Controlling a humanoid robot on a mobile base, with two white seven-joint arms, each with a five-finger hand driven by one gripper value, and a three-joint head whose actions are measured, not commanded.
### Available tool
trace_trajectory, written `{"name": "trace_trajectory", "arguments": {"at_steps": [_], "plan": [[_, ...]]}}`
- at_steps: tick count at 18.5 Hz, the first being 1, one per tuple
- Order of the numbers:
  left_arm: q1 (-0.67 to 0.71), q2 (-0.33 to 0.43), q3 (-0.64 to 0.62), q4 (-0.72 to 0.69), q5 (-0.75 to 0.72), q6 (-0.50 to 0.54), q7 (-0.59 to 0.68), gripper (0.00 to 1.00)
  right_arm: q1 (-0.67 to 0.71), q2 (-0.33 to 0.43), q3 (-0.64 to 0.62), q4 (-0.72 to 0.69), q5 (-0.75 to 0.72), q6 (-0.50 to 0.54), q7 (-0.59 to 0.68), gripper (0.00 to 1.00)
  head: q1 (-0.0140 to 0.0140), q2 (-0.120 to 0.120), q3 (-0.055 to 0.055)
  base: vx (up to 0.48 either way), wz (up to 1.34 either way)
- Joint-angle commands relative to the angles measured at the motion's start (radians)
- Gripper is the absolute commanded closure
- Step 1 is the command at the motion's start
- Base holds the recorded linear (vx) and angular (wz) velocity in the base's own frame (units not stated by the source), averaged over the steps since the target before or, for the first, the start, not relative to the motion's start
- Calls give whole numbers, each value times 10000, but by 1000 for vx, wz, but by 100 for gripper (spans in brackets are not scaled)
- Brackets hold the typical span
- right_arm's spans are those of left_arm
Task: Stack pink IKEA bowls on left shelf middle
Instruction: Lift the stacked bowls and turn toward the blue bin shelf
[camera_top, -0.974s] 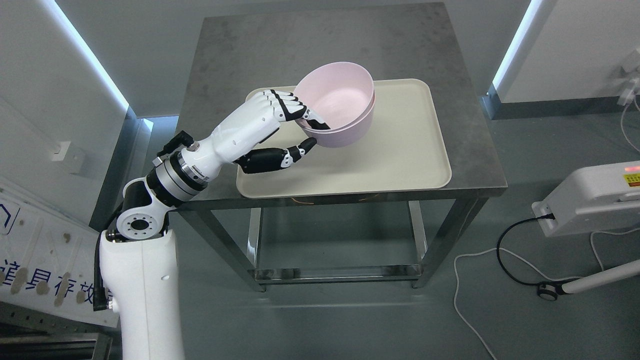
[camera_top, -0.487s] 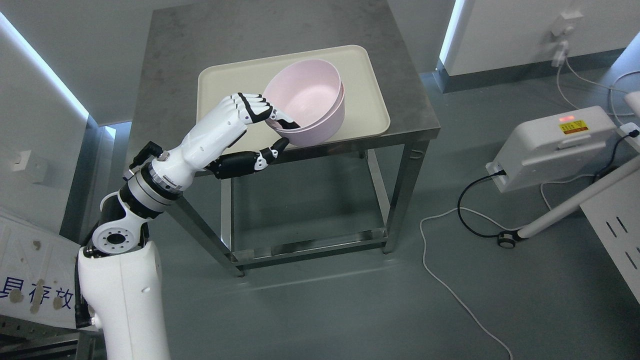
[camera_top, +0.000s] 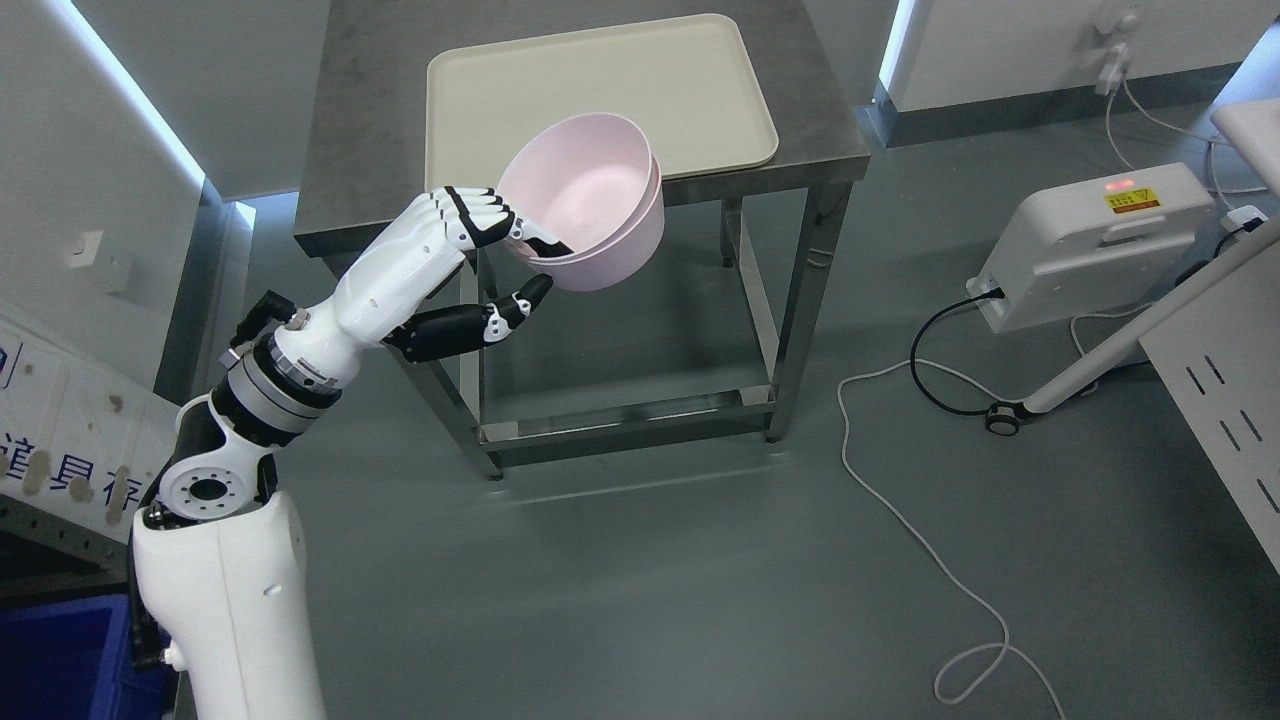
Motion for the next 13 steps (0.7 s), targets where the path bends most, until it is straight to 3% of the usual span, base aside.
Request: {"name": "trace_trajectory", "arguments": {"at_steps": [1, 13], "plan": [[32, 74, 493, -248, 93, 6, 6, 99, 0, -175, -46, -175, -15, 6, -8, 0, 0, 0, 0, -357, 93], [-488, 288, 970, -325, 216, 6, 21, 99, 0, -175, -46, -175, -15, 6, -8, 0, 0, 0, 0, -304, 61]]}}
